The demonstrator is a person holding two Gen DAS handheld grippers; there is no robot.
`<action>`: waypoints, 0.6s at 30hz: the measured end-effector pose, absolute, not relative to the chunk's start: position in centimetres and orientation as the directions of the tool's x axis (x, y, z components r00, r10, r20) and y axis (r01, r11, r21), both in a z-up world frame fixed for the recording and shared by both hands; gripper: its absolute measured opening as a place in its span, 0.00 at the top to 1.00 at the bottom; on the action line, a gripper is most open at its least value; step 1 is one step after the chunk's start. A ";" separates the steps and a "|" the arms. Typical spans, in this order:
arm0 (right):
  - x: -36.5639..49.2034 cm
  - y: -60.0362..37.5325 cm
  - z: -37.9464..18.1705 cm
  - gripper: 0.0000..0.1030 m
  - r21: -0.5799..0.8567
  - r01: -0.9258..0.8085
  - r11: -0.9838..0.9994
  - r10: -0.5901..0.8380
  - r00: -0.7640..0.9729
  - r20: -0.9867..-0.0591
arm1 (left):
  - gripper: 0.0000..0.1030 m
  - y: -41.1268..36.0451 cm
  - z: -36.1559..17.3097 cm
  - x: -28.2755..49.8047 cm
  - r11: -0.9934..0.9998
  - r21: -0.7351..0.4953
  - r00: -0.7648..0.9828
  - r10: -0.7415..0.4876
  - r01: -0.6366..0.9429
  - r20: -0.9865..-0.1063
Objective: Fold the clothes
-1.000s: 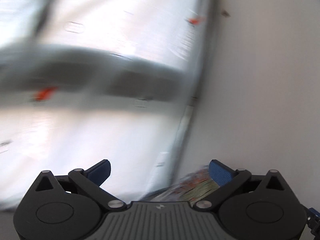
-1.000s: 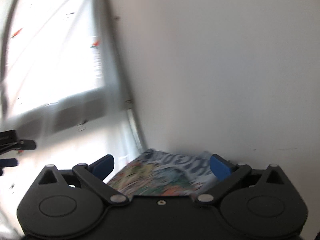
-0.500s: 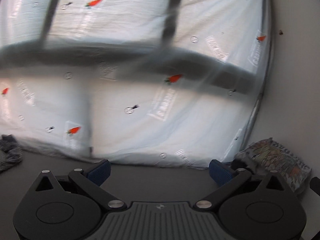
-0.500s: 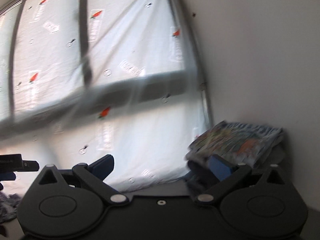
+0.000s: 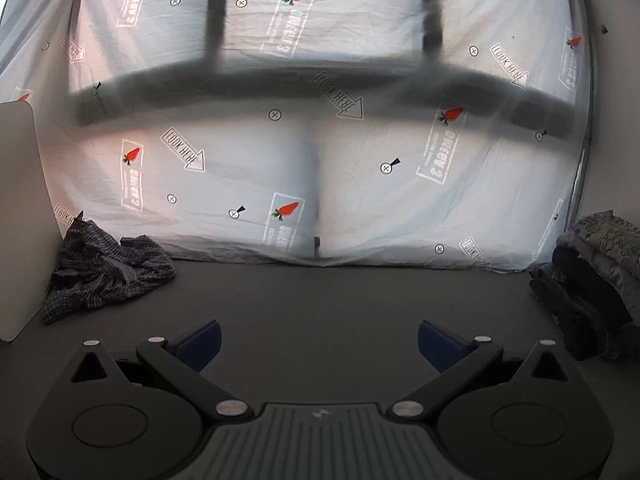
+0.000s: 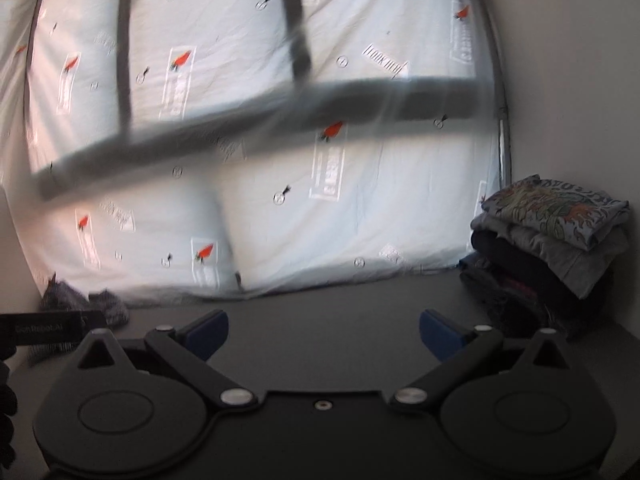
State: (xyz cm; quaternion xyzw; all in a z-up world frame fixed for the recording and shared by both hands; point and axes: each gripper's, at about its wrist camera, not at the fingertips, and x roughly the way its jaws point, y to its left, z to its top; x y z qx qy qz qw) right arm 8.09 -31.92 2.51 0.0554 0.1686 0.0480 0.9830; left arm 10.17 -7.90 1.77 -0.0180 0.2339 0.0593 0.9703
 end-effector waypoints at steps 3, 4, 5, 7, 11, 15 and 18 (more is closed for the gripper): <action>6.7 -30.1 1.6 0.00 0.082 -0.106 0.991 0.129 0.917 -0.376 | 0.00 -6.9 1.0 8.2 0.990 0.011 0.873 0.127 -0.138 -0.470; 6.2 -29.5 1.3 0.00 0.064 -0.112 0.992 0.128 0.909 -0.396 | 0.00 -6.6 0.7 7.7 0.990 0.014 0.869 0.131 -0.142 -0.477; 5.7 -29.0 0.9 0.00 0.048 -0.116 0.992 0.125 0.902 -0.413 | 0.00 -6.4 0.4 7.2 0.990 0.014 0.864 0.132 -0.143 -0.485; 4.6 -28.2 0.2 0.00 0.023 -0.125 0.992 0.123 0.892 -0.435 | 0.00 -5.9 -0.3 6.2 0.989 0.010 0.855 0.130 -0.145 -0.502; 2.6 -27.2 -1.0 0.00 0.005 -0.131 0.991 0.117 0.870 -0.480 | 0.00 -5.3 -1.4 4.3 0.991 0.000 0.836 0.116 -0.137 -0.536; 0.8 -26.5 -2.1 0.00 0.004 -0.143 0.990 0.125 0.848 -0.516 | 0.00 -5.1 -2.2 2.6 0.992 -0.002 0.823 0.104 -0.127 -0.558; -0.2 -26.2 -2.6 0.00 0.002 -0.146 0.989 0.124 0.837 -0.532 | 0.00 -5.0 -2.6 1.7 0.992 0.000 0.814 0.105 -0.128 -0.571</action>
